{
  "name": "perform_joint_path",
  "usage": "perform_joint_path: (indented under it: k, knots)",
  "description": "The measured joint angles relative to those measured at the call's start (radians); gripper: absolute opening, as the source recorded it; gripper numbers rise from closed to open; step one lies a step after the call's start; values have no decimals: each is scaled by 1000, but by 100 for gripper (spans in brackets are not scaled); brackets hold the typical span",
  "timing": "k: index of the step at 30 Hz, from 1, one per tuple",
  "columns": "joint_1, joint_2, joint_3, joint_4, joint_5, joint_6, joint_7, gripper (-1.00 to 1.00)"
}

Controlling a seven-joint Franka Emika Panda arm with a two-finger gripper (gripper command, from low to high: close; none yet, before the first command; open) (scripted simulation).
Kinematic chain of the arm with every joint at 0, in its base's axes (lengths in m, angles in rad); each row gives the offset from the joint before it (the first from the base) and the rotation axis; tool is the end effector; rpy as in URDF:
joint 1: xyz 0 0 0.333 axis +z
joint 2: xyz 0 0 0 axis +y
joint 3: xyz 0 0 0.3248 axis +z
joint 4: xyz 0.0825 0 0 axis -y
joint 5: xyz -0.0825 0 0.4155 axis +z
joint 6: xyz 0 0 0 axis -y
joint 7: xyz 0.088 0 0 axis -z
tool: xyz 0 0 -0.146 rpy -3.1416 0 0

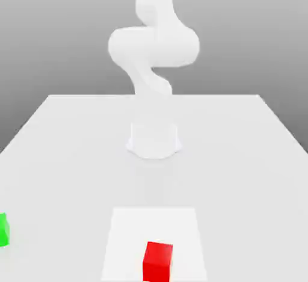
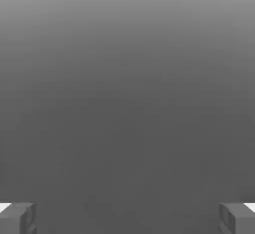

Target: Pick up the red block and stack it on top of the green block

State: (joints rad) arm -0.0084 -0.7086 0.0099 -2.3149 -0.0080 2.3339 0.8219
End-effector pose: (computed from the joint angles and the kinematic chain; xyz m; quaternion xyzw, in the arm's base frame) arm 0.4323 0.0013 0.6505 -0.8576 0.3712 -0.3289 0.1359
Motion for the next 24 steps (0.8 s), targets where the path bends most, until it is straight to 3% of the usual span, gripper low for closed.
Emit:
perform_joint_path:
  k: [24]
  knots:
    - [-41, 875, 51, -145, -28, 329, 177, 0]
